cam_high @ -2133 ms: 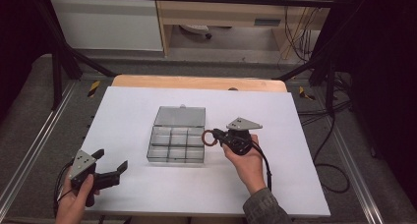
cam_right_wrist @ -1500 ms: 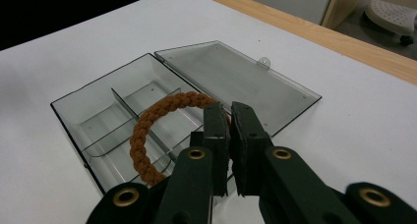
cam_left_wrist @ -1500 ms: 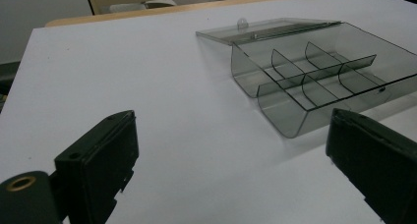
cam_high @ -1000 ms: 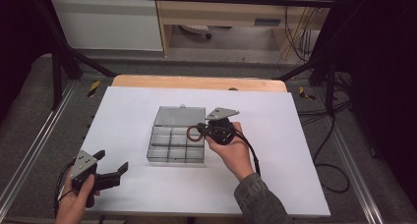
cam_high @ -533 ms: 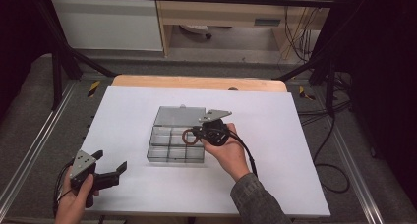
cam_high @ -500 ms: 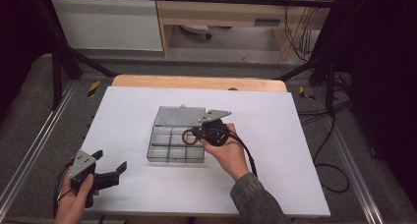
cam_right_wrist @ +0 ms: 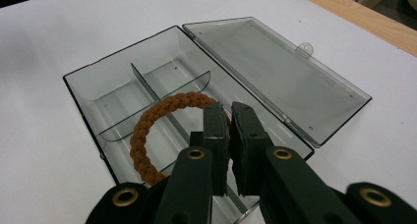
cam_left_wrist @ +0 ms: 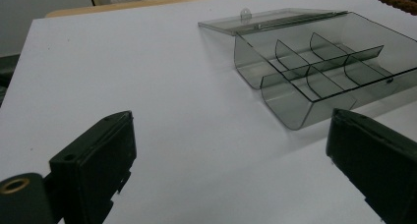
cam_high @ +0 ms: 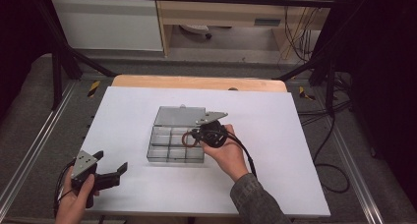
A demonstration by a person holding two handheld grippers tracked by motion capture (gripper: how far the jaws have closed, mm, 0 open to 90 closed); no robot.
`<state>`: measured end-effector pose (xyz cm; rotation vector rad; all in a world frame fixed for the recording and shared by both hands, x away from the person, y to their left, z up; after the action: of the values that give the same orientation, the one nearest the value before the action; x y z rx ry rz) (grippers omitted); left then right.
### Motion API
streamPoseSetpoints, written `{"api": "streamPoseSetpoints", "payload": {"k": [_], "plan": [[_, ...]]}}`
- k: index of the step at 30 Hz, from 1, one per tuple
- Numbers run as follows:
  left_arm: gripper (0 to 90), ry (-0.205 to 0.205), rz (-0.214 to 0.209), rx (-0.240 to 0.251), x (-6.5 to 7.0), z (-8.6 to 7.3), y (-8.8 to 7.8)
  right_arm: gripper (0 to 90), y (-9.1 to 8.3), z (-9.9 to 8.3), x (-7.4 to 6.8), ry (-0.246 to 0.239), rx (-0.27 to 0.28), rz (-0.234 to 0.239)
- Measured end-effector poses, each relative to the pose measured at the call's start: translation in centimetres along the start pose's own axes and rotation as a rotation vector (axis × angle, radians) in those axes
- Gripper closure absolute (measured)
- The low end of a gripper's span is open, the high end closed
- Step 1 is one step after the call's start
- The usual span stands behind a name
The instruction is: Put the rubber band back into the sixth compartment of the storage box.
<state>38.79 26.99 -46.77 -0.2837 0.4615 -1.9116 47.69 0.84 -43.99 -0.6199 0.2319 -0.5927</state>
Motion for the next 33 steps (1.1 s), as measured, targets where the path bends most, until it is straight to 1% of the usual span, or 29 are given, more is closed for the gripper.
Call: {"api": "streamPoseSetpoints", "payload": {"k": [7, 11, 16, 33], "plan": [[4.9, 0.003, -0.001, -0.002, 0.0, 0.0, 0.0, 85.5, 0.3, -0.5, 0.0, 0.001, -0.021, 0.003], [4.9, 0.006, -0.002, -0.005, 0.1, -0.1, 0.1, 85.4, 0.6, -1.0, -0.2, 0.002, -0.045, 0.015], [4.9, 0.010, -0.003, -0.010, 0.1, -0.2, 0.1, 85.4, 0.8, -1.6, -0.2, 0.005, -0.058, 0.022], [4.9, 0.023, -0.008, -0.021, 0.3, -0.3, 0.2, 85.2, 1.2, -2.7, -0.2, 0.003, -0.083, 0.025]]}}
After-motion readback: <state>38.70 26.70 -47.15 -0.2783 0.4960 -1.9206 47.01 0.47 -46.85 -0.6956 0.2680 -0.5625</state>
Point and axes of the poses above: each handheld gripper's, and its own axes: y roughly forward along the jaws, z roughly out of its top, x roughly to its right, the point moved 10 cm from there along y, roughly forward along the jaws, and after that the axes turned 4 degrees about z, right-handed, at the moved point
